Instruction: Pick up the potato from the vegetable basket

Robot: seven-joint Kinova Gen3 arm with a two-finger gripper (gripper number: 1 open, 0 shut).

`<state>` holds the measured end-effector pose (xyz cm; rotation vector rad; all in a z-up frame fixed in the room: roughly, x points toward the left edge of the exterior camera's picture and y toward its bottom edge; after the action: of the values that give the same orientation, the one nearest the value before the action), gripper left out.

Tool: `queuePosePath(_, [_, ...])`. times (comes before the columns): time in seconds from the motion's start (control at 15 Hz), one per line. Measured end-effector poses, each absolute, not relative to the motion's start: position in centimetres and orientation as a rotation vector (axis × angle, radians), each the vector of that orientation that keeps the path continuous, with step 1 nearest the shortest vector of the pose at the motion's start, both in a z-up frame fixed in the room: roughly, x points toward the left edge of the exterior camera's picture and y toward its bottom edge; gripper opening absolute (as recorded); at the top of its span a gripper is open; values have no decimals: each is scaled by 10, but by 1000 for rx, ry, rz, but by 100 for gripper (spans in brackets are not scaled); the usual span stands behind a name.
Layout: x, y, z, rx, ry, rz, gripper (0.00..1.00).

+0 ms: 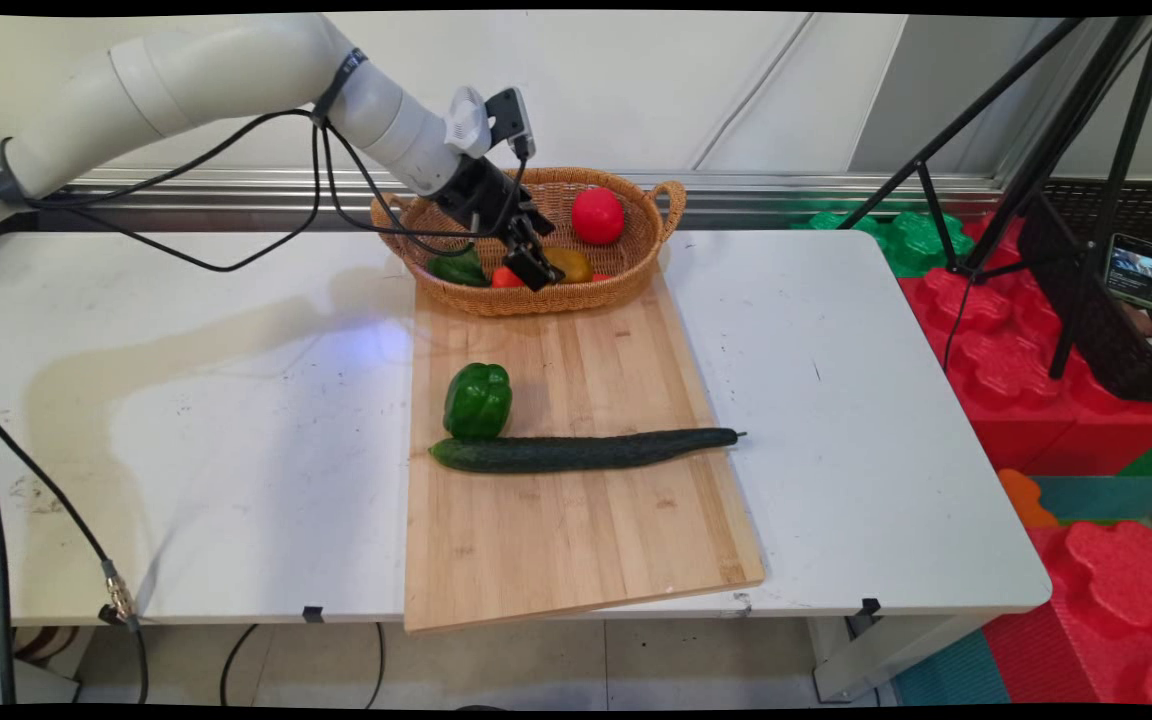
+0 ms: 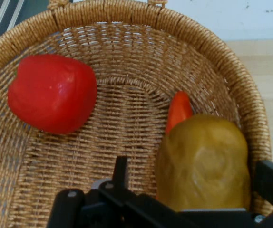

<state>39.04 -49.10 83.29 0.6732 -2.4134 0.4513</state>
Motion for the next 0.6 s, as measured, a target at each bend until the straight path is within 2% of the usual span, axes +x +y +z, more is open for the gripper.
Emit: queuePosePath(0.6, [382, -500, 825, 674, -2429, 467, 100])
